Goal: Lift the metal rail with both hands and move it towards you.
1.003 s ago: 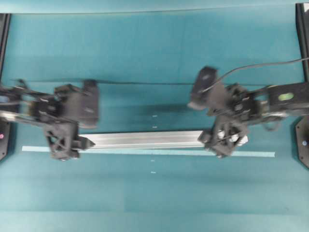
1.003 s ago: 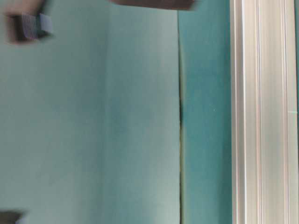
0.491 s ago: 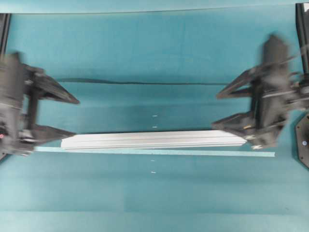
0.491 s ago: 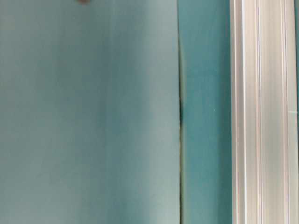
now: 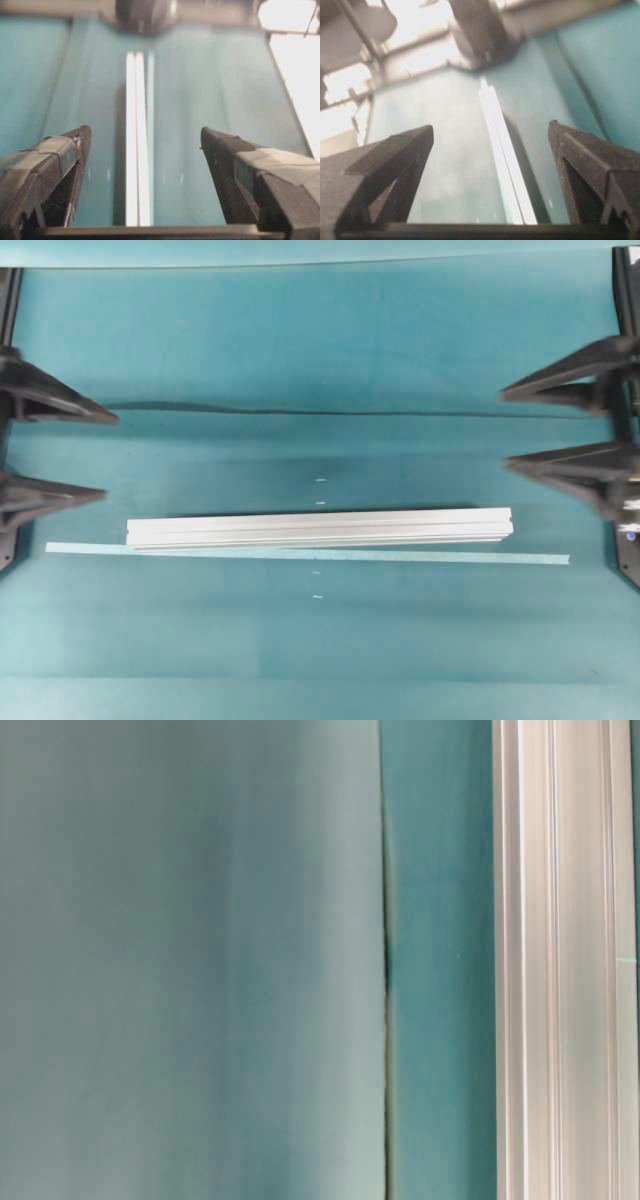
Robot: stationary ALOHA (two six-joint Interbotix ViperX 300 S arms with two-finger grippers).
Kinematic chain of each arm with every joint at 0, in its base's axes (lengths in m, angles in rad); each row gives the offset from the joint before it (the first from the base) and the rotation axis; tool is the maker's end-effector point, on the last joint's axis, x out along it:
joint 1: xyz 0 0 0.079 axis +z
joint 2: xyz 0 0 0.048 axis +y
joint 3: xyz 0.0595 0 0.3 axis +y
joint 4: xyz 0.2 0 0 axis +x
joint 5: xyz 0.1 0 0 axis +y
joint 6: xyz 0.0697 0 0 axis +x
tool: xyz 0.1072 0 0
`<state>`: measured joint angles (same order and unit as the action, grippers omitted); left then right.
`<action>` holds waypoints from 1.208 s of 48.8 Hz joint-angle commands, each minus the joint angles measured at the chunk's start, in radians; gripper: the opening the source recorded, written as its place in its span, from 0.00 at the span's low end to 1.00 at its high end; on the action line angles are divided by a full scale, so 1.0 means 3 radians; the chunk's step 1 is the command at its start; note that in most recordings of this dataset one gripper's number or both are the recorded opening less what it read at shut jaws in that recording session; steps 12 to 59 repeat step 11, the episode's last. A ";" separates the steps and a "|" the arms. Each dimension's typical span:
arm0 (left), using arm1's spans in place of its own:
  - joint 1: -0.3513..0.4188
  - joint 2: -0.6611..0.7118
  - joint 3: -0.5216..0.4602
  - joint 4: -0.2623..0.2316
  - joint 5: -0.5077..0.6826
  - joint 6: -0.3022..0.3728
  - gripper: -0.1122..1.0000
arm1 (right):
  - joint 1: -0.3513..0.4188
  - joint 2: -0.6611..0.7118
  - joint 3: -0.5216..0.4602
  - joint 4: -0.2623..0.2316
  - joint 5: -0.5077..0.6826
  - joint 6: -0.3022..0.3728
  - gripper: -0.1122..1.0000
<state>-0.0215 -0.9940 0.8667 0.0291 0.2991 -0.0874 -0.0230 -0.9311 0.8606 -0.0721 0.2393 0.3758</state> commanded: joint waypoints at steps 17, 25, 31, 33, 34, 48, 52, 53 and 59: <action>0.0005 -0.0153 0.0005 0.0000 -0.0138 0.0005 0.88 | 0.0000 -0.0276 0.0179 -0.0015 -0.0174 0.0005 0.96; 0.0005 -0.0153 0.0005 0.0000 -0.0138 0.0005 0.88 | 0.0000 -0.0276 0.0179 -0.0015 -0.0174 0.0005 0.96; 0.0005 -0.0153 0.0005 0.0000 -0.0138 0.0005 0.88 | 0.0000 -0.0276 0.0179 -0.0015 -0.0174 0.0005 0.96; 0.0005 -0.0153 0.0005 0.0000 -0.0138 0.0005 0.88 | 0.0000 -0.0276 0.0179 -0.0015 -0.0174 0.0005 0.96; 0.0005 -0.0153 0.0005 0.0000 -0.0138 0.0005 0.88 | 0.0000 -0.0276 0.0179 -0.0015 -0.0174 0.0005 0.96; 0.0005 -0.0153 0.0005 0.0000 -0.0138 0.0005 0.88 | 0.0000 -0.0276 0.0179 -0.0015 -0.0174 0.0005 0.96; 0.0005 -0.0153 0.0005 0.0000 -0.0138 0.0005 0.88 | 0.0000 -0.0276 0.0179 -0.0015 -0.0174 0.0005 0.96; 0.0005 -0.0153 0.0005 0.0000 -0.0138 0.0005 0.88 | 0.0000 -0.0276 0.0179 -0.0015 -0.0174 0.0005 0.96; 0.0005 -0.0153 0.0005 0.0000 -0.0138 0.0005 0.88 | 0.0000 -0.0276 0.0179 -0.0015 -0.0174 0.0005 0.96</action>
